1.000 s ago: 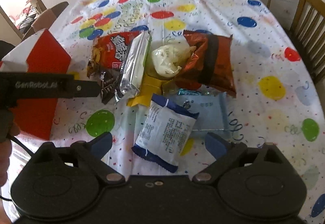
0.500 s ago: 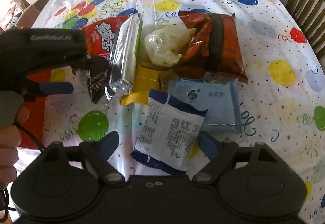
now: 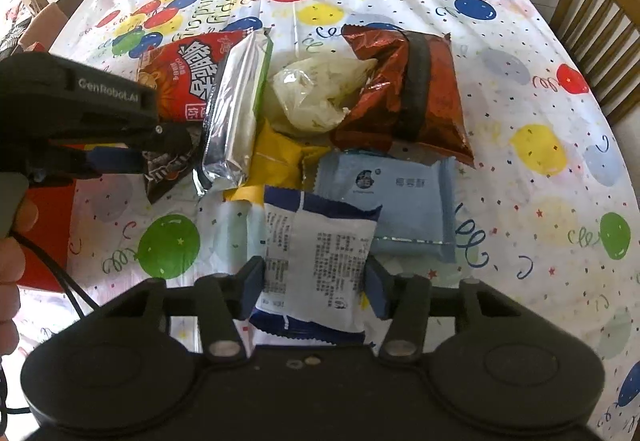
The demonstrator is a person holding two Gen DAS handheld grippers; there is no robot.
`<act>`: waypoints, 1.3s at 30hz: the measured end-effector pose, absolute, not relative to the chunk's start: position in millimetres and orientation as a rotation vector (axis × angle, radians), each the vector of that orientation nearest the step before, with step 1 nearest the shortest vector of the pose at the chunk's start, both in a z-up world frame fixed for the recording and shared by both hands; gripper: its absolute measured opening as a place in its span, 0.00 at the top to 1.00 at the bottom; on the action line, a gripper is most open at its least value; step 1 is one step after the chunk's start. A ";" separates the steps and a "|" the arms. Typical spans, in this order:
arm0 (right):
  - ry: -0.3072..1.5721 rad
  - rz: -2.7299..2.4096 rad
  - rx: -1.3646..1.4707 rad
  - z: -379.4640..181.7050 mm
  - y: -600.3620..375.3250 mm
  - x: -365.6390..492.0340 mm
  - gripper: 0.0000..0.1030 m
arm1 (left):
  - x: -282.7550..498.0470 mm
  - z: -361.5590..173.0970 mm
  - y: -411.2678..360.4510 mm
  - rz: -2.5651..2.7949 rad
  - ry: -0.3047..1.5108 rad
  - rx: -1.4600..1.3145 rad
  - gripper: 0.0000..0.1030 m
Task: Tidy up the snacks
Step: 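Grasp the white-and-blue packet with the right tool while the left tool grasps the brown wrapper, then carry both held snacks over the cardboard box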
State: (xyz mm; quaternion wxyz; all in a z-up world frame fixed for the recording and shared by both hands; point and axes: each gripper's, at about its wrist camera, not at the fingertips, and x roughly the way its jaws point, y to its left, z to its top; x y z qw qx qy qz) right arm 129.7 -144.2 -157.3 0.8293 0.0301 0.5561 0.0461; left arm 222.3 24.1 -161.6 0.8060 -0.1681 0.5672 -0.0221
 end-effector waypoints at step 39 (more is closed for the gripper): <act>0.950 0.330 0.037 -35.4 -83.5 70.6 0.53 | 111.9 -18.6 85.0 -0.152 0.977 -0.184 0.71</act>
